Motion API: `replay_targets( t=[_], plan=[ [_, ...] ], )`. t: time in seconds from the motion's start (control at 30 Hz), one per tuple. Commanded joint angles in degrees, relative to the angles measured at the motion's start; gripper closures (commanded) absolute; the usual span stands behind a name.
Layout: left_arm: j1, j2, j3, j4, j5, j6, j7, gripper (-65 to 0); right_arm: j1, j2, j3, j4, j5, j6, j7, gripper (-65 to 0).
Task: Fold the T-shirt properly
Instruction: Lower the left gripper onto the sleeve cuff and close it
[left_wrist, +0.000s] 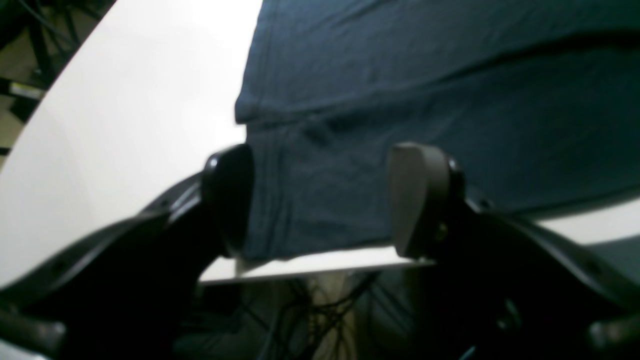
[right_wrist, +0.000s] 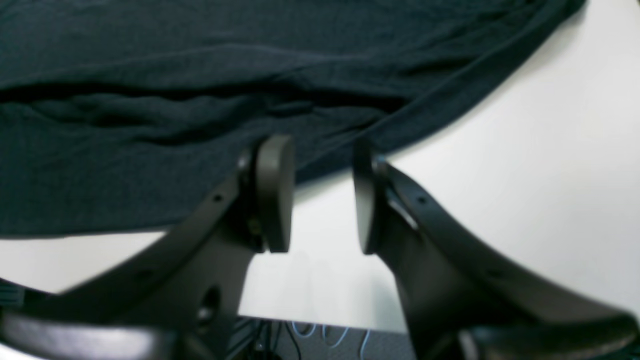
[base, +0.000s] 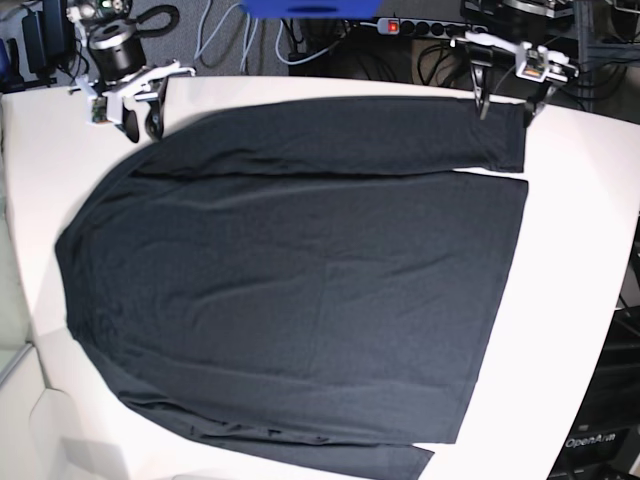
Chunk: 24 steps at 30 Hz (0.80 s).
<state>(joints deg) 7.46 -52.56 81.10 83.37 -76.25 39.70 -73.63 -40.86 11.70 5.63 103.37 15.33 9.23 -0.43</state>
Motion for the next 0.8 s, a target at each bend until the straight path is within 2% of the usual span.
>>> replay_targets(
  t=[0.0, 0.33, 0.43, 0.53, 0.7, 0.77],
  plan=[
    [0.1, -1.8, -0.1, 1.0, 0.6, 0.3, -1.6, -40.9, -0.5, 0.5, 0.3, 0.8, 0.2, 0.6, 1.4, -21.5],
    [0.1, -3.1, -0.2, 4.4, 0.2, 0.0, -1.6, -40.9, -0.4, 0.5, 0.3, 0.8, 0.2, 0.6, 1.4, -21.5],
    [0.1, -3.1, -0.2, 4.9, -3.8, -4.2, -1.6, -40.9, -0.4, 0.5, 0.3, 0.8, 0.2, 0.6, 1.4, -21.5],
    [0.1, -3.1, -0.2, 5.2, -8.8, -11.5, -1.6, -40.9, -0.4, 0.5, 0.3, 0.8, 0.2, 0.6, 1.4, -21.5],
    [0.8, -3.1, -0.3, 5.4, -8.8, -22.7, -1.6, -40.9, -0.4, 0.5, 0.4, 0.8, 0.2, 0.6, 1.4, -21.5],
    [0.8, -3.2, -0.3, 6.7, -8.8, -25.7, -1.6, -40.9, -0.4, 0.5, 0.4, 0.8, 0.2, 0.6, 1.4, -21.5]
  ],
)
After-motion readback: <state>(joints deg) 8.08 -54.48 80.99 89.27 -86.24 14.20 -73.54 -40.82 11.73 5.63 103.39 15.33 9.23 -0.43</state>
